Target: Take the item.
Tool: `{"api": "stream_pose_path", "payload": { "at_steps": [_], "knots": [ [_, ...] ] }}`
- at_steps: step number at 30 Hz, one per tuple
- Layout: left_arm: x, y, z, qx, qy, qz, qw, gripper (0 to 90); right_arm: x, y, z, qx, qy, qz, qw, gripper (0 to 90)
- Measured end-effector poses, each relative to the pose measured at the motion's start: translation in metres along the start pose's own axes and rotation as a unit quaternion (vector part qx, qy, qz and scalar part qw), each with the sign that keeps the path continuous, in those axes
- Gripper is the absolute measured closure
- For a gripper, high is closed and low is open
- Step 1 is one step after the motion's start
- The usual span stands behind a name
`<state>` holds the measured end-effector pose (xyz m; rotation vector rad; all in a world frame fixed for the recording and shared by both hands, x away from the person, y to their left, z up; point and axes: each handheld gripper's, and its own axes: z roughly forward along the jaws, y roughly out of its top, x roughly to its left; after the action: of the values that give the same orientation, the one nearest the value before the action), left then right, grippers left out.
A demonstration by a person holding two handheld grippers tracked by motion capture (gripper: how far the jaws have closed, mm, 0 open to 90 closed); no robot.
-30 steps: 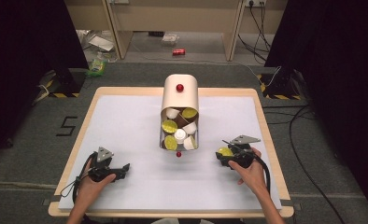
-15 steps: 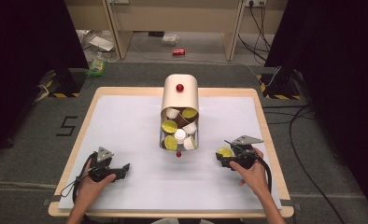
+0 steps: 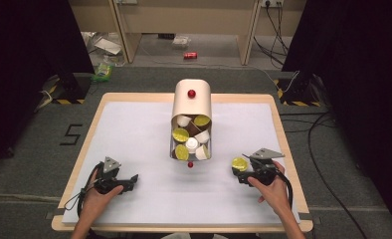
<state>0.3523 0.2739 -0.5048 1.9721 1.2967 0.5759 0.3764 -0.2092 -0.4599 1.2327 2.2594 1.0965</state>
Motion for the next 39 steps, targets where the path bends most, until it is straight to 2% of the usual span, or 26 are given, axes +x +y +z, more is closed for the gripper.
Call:
{"api": "stream_pose_path", "payload": {
  "at_steps": [3,17,23,39],
  "knots": [
    [0.000,0.000,0.000,0.000,0.000,0.001,1.0000,11.2,0.000,-0.004,-0.004,-0.001,-0.003,-0.002,1.0000,17.5],
    [0.000,0.000,0.000,0.000,0.000,0.000,1.0000,11.2,-0.009,-0.036,-0.028,0.010,-0.013,0.019,0.9997,17.0],
    [0.000,0.000,0.000,0.000,0.000,0.000,1.0000,11.2,-0.009,-0.045,-0.032,0.016,-0.015,0.024,0.9995,17.1],
    [0.000,0.000,0.000,0.000,0.000,0.001,1.0000,11.3,-0.006,-0.064,-0.042,0.032,-0.018,0.013,0.9993,16.7]
  ]
}}
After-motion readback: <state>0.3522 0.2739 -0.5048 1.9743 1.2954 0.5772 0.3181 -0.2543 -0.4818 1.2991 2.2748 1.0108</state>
